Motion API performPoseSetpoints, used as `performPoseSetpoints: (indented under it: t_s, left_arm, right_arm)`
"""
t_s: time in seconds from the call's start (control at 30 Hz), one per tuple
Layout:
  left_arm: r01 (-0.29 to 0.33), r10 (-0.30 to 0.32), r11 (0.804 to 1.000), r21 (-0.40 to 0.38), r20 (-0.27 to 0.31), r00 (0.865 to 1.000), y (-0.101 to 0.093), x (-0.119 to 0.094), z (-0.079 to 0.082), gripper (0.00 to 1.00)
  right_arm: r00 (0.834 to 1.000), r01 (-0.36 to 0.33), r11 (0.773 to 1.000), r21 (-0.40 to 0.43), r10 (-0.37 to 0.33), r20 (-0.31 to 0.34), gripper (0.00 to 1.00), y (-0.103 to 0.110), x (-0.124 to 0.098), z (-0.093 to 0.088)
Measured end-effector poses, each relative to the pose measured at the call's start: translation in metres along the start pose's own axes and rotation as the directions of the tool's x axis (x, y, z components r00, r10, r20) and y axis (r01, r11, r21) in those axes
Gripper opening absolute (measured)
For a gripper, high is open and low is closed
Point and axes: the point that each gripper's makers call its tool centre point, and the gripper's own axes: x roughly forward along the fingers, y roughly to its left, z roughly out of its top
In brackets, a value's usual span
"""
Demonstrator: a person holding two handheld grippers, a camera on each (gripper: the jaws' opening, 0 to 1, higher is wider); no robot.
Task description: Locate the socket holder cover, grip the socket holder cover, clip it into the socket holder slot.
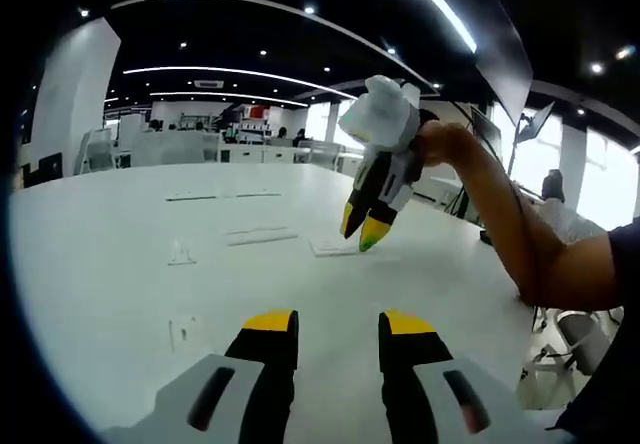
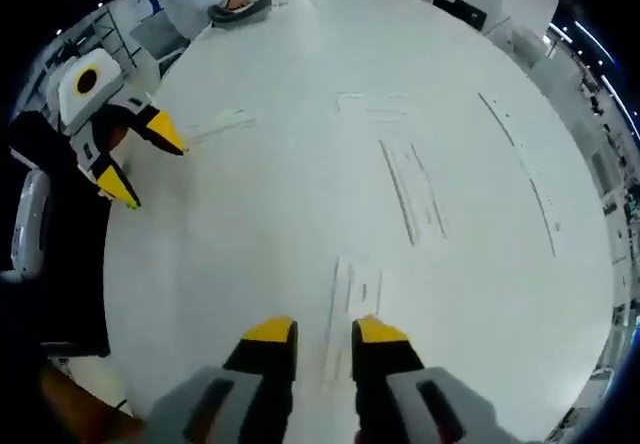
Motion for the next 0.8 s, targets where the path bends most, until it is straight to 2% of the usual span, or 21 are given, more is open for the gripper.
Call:
performPoseSetpoints:
  t_s: [0.3, 0.43, 0.7, 0.8]
  left_arm:
    - [0.003, -0.003, 1.000, -0.002, 0.001, 1.000, 0.002, 0.000, -0.001, 0.33]
    - [0.006, -0.006, 1.000, -0.008, -0.002, 1.000, 0.002, 0.001, -0.003, 0.33]
    - [0.002, -0.002, 1.000, -0.008, -0.002, 1.000, 0.005, 0.000, -0.004, 0.33]
    - [-0.002, 0.002, 1.000, -0.008, -0.005, 1.000, 0.006, 0.000, -0.005, 0.33]
  right_arm:
    - [0.999, 0.042, 0.999, -0.018, -0.042, -0.019, 0.31, -0.009, 0.006, -0.005]
    - [0.998, 0.041, 0.999, -0.013, -0.042, -0.040, 0.30, -0.013, 0.008, -0.009]
    - [0.999, 0.048, 0.999, -0.019, -0.049, -0.023, 0.28, -0.018, 0.007, -0.007]
    - [0.998, 0.051, 0.999, -0.012, -0.051, -0.039, 0.27, -0.020, 0.010, -0.008]
